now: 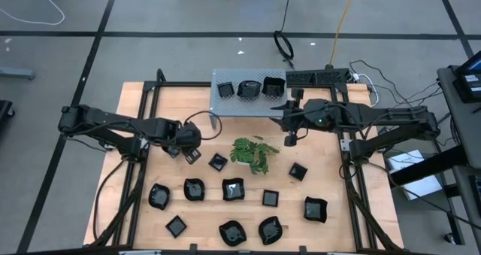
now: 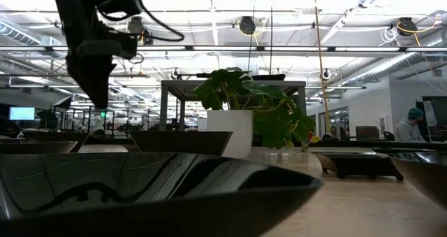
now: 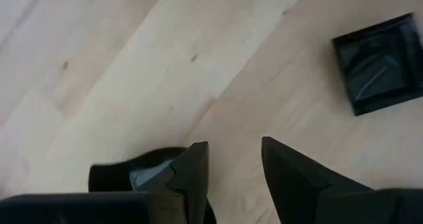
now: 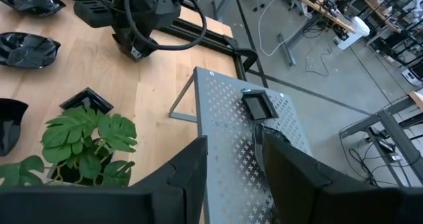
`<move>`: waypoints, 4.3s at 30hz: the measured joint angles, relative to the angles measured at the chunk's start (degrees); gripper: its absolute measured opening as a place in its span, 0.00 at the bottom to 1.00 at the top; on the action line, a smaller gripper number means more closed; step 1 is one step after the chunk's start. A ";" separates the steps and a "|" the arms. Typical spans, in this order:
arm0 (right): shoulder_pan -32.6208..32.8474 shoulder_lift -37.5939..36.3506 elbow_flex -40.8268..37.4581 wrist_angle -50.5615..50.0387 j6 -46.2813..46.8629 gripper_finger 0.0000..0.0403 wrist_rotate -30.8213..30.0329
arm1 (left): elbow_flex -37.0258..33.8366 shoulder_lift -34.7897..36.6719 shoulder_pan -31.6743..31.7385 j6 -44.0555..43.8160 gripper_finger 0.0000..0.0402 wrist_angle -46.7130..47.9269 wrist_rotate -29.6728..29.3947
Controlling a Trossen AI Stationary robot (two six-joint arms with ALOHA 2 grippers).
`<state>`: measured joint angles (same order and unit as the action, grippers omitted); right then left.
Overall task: Pick & Place Mini shaped plates
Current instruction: Stack the square black bowl on top of the other square black bowl on the shelf
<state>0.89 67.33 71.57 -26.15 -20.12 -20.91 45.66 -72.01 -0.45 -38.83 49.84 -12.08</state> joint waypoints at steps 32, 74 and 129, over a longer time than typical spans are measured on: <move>-0.02 0.04 -5.27 1.92 -3.08 0.33 -0.02 | -13.06 0.00 0.04 -12.26 0.31 -0.52 1.06; -0.04 0.07 -5.27 1.42 -2.89 0.33 -0.02 | -6.59 -11.10 -4.19 3.37 0.02 -24.25 3.88; 7.10 -0.20 -22.12 -7.18 23.81 0.39 13.49 | -6.66 -17.75 -13.60 50.63 0.43 -44.19 3.99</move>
<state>7.99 67.13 49.45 -33.33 3.69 -7.42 39.00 -89.75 -14.04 11.80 5.65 -8.08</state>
